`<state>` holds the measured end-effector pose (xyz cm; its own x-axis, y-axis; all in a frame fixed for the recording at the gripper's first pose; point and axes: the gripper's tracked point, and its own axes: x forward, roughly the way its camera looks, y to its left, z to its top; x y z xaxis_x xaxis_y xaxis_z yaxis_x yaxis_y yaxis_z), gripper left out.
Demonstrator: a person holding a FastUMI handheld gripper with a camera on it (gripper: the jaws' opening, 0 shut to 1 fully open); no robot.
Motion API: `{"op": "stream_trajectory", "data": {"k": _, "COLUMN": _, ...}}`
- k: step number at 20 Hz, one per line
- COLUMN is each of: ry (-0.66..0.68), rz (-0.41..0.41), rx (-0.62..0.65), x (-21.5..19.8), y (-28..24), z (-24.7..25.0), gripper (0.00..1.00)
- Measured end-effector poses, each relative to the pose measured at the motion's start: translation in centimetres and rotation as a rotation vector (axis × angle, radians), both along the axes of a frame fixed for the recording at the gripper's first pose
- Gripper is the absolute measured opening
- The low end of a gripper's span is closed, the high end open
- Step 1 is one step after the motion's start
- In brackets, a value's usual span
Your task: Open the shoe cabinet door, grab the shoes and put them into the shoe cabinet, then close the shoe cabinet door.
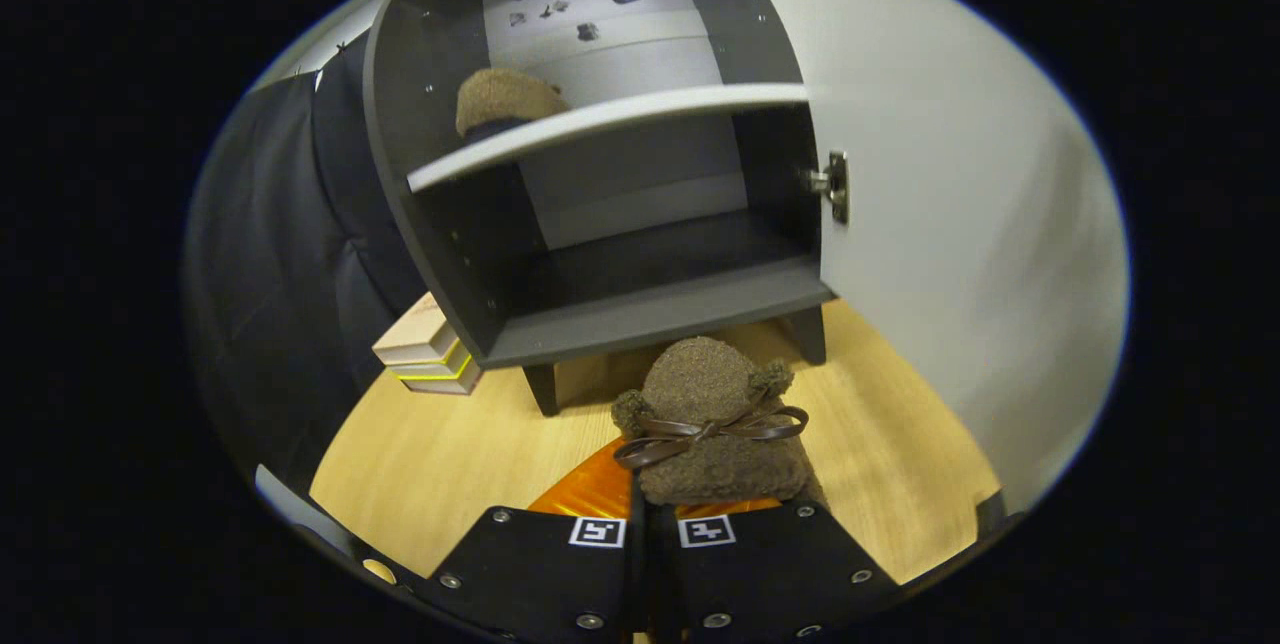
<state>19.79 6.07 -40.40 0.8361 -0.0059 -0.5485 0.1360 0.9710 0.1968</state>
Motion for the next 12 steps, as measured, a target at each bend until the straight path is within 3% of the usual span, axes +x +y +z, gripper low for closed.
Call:
{"op": "stream_trajectory", "data": {"k": 5, "ry": -0.072, "rz": 0.019, "rx": -0.042, "x": 0.8, "y": -0.2, "z": 9.1, "gripper": 0.05}}
{"op": "stream_trajectory", "data": {"k": 12, "ry": -0.165, "rz": 0.043, "rx": -0.102, "x": 2.2, "y": -1.3, "z": 16.7, "gripper": 0.05}}
